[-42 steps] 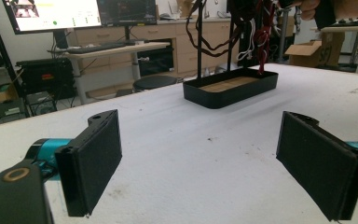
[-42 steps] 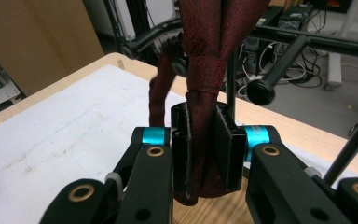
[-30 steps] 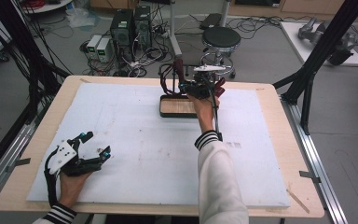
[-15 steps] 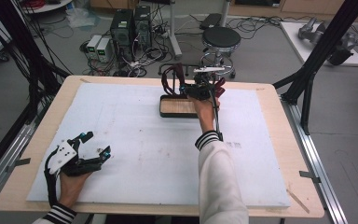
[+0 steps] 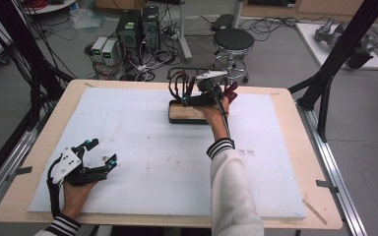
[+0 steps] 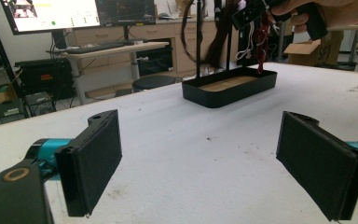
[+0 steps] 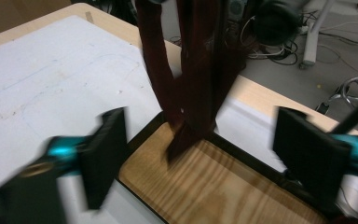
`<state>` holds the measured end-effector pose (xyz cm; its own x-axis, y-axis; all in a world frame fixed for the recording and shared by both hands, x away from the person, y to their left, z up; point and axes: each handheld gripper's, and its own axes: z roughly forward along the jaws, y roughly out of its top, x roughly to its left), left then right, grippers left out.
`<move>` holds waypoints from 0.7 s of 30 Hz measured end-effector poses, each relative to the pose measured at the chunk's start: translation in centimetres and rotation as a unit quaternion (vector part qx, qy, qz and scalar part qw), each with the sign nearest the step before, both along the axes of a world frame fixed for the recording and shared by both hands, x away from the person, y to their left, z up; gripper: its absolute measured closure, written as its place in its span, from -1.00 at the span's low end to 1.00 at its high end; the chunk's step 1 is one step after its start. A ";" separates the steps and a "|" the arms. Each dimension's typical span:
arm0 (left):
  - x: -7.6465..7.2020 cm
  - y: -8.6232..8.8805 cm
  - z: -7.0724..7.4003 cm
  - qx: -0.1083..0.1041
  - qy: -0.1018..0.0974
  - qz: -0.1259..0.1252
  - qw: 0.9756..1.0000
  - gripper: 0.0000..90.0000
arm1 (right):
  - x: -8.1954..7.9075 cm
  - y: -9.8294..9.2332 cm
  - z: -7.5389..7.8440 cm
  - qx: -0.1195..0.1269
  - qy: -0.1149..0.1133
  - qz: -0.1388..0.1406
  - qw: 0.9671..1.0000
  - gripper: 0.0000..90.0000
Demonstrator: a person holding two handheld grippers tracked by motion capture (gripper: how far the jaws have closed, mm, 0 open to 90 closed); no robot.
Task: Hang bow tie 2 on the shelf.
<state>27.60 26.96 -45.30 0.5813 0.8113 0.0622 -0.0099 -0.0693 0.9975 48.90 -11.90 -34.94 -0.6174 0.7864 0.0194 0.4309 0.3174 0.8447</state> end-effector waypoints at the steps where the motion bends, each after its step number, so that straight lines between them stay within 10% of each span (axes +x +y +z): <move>1: 0.0 0.0 0.0 0.000 0.000 0.000 1.000 -0.68 | 0.0 0.1 0.0 0.002 0.003 0.005 1.000 -0.77; 21: -0.1 -0.1 0.0 0.004 -0.003 0.002 1.000 -0.68 | -3.5 -0.5 2.8 0.022 -0.009 0.070 0.997 -0.79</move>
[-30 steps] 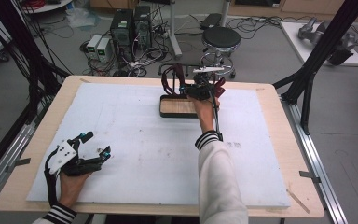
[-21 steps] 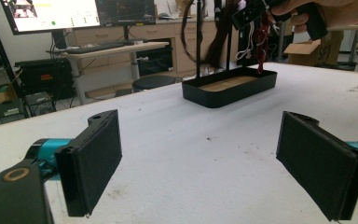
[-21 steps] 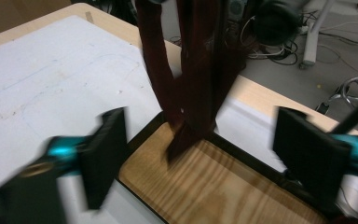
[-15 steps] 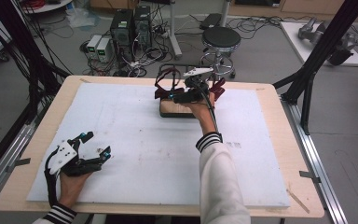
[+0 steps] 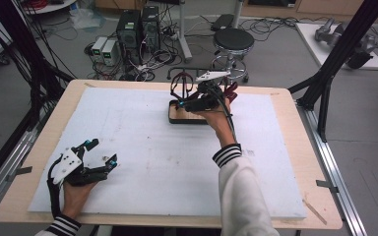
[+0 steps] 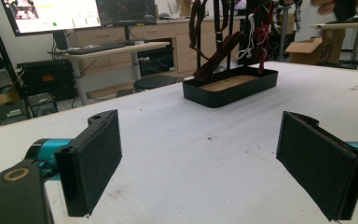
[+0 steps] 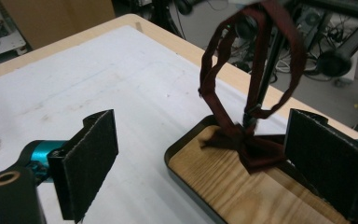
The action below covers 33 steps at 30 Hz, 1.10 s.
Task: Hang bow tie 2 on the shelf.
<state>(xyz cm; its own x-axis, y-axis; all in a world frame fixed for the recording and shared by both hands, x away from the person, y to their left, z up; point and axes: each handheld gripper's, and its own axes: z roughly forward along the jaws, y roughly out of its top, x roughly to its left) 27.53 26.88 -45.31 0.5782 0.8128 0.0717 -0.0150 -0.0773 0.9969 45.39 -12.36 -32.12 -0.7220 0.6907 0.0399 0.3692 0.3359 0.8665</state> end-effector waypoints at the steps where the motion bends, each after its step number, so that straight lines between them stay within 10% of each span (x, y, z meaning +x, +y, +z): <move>1: 0.0 0.0 0.0 -0.001 0.000 0.000 1.000 -0.68 | -0.4 -0.2 0.4 0.001 -0.003 0.002 1.000 -0.80; 13: -0.1 0.0 0.0 0.002 -0.003 0.000 1.000 -0.68 | -8.1 -5.1 1.8 0.035 -0.072 -0.008 0.997 -0.80; 33: -0.1 0.0 0.0 0.004 -0.005 0.001 1.000 -0.68 | -18.8 -12.5 -6.6 0.068 -0.159 -0.090 0.981 -0.79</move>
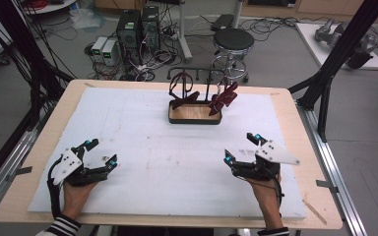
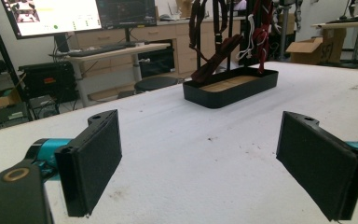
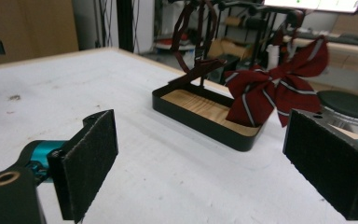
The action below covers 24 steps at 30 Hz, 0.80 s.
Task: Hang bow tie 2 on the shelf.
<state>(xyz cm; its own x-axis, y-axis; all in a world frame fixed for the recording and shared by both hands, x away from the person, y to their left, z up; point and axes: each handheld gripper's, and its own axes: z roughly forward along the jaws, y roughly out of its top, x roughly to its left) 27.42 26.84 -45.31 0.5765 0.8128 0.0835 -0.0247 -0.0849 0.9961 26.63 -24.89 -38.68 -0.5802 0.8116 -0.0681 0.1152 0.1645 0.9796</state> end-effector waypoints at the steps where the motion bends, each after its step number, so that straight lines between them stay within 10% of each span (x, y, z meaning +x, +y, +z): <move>1: 0.0 0.0 0.0 0.000 0.000 0.000 1.000 -0.68 | -0.2 -0.4 -0.5 0.005 -0.009 -0.006 1.000 -0.79; 9: 0.0 0.0 0.0 0.001 -0.002 0.001 1.000 -0.68 | -1.4 -2.0 -3.6 0.035 -0.042 -0.060 0.997 -0.79; 24: -0.1 0.0 0.0 0.003 -0.003 0.003 1.000 -0.69 | 0.4 -2.2 -6.4 0.031 -0.017 -0.076 0.996 -0.79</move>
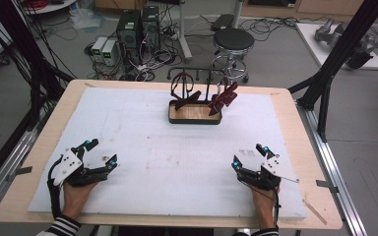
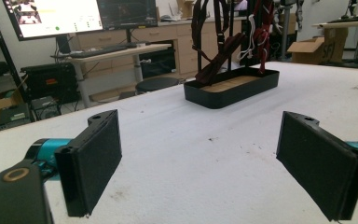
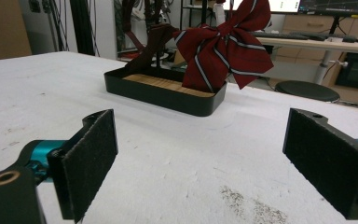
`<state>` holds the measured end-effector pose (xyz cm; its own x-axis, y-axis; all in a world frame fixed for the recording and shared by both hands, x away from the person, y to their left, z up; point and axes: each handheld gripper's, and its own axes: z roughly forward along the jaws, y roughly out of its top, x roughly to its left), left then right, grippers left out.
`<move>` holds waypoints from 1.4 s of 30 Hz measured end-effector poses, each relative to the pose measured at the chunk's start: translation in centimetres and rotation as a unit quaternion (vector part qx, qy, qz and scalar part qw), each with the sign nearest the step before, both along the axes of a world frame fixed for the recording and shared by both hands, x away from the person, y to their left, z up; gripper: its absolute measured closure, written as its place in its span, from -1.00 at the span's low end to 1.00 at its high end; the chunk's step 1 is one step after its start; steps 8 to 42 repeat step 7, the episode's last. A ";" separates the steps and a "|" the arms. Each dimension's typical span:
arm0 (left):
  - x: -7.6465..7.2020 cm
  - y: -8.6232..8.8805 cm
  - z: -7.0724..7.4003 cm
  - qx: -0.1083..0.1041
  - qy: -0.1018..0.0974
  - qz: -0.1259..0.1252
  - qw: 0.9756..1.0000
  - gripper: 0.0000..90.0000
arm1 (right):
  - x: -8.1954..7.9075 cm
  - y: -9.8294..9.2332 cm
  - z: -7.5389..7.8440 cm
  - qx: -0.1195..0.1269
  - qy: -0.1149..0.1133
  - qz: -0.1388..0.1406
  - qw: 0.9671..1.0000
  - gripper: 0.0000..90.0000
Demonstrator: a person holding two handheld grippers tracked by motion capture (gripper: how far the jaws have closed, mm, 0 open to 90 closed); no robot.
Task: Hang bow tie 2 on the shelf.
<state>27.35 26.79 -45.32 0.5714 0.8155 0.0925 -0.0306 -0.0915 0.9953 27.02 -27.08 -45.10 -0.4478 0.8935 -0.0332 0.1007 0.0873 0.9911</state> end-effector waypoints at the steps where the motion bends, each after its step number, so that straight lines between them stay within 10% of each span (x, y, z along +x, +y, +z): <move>1: 0.0 0.0 0.0 -0.001 0.000 0.000 1.000 -0.68 | 0.0 0.0 0.0 -0.002 -0.002 0.001 1.000 -0.79; 42: 0.0 0.0 0.0 -0.001 0.000 0.000 1.000 -0.68 | 0.0 0.2 0.0 -0.011 -0.004 0.003 1.000 -0.79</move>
